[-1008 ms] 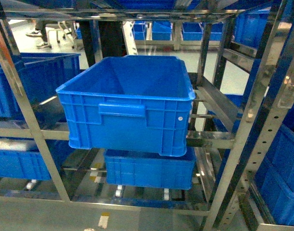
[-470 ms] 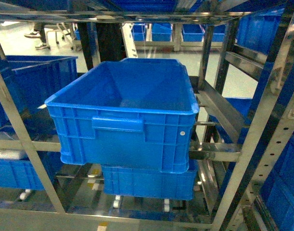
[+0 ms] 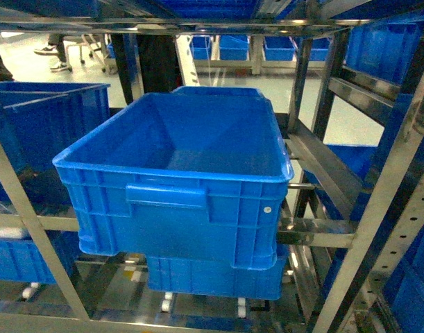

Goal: Pick red block from blue box to shelf

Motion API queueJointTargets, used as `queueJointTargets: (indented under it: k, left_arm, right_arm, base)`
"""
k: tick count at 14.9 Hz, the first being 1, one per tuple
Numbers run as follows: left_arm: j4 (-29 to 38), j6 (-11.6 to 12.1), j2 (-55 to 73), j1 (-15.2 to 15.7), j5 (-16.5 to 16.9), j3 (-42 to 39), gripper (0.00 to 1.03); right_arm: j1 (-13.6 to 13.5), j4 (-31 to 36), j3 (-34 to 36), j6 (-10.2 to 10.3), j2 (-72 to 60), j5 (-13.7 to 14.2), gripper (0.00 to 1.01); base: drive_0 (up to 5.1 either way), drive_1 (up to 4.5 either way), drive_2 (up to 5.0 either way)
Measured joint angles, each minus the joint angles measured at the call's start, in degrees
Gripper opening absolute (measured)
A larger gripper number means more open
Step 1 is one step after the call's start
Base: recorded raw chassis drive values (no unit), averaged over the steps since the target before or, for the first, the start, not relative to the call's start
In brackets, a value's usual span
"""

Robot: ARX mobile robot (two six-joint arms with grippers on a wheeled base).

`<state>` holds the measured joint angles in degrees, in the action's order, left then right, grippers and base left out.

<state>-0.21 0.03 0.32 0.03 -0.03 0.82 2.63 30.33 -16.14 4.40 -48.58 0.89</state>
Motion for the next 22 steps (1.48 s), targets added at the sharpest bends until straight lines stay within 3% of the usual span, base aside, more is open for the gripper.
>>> queueJointTargets:
  k: [11,22]
  left_arm:
    - [-0.02,0.0,0.0,-0.04,0.0,0.0,0.98]
    - [0.0,0.0,0.02,-0.04,0.0,0.0,0.98]
  right_arm:
    - [0.0,-0.07,0.0,0.0,-0.07,0.0,0.24]
    - [0.0,-0.02,0.0,0.0,-0.07,-0.02,0.24]
  base:
    - [-0.1,2.33,-2.5]
    - [0.0,0.0,0.0]
